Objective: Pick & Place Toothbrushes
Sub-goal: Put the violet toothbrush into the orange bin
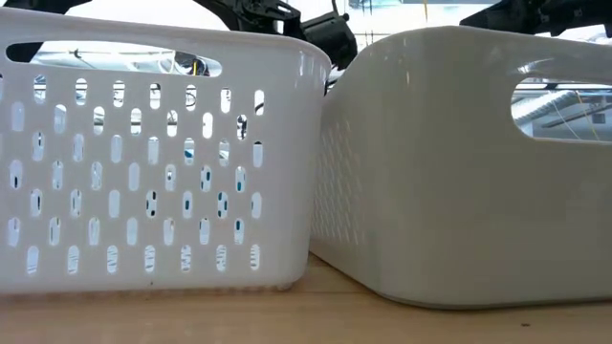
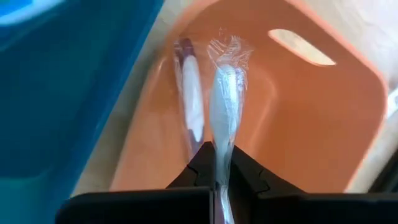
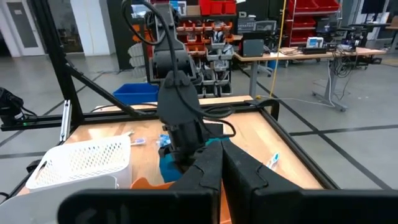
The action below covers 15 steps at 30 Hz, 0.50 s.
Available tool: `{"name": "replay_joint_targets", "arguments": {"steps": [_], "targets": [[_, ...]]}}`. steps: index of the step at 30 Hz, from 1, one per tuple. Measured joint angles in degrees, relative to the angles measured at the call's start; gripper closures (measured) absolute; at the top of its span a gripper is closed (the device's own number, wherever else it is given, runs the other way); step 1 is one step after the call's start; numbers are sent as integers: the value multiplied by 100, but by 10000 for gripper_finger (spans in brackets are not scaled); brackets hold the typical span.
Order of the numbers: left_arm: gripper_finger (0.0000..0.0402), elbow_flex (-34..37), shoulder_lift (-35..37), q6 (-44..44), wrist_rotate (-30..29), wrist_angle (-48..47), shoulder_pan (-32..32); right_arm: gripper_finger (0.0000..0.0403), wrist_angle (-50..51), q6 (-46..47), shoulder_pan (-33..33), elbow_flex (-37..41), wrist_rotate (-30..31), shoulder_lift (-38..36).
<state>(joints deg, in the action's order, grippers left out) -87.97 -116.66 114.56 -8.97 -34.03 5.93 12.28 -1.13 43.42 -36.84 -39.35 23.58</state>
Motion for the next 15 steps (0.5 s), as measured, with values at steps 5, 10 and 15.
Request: {"name": "replay_joint_targets", "arguments": {"steps": [5,10,15], "targets": [[392,-2,2,-13,-67,53,2,403,1,0,0,0,-2,-3],[370,-2,3,-81,-127,123,4,403,1,0,-2,0,-173,-3],[324,-2,4,-107,-108,121,4,403,1,0,0,0,-188,-3]]}}
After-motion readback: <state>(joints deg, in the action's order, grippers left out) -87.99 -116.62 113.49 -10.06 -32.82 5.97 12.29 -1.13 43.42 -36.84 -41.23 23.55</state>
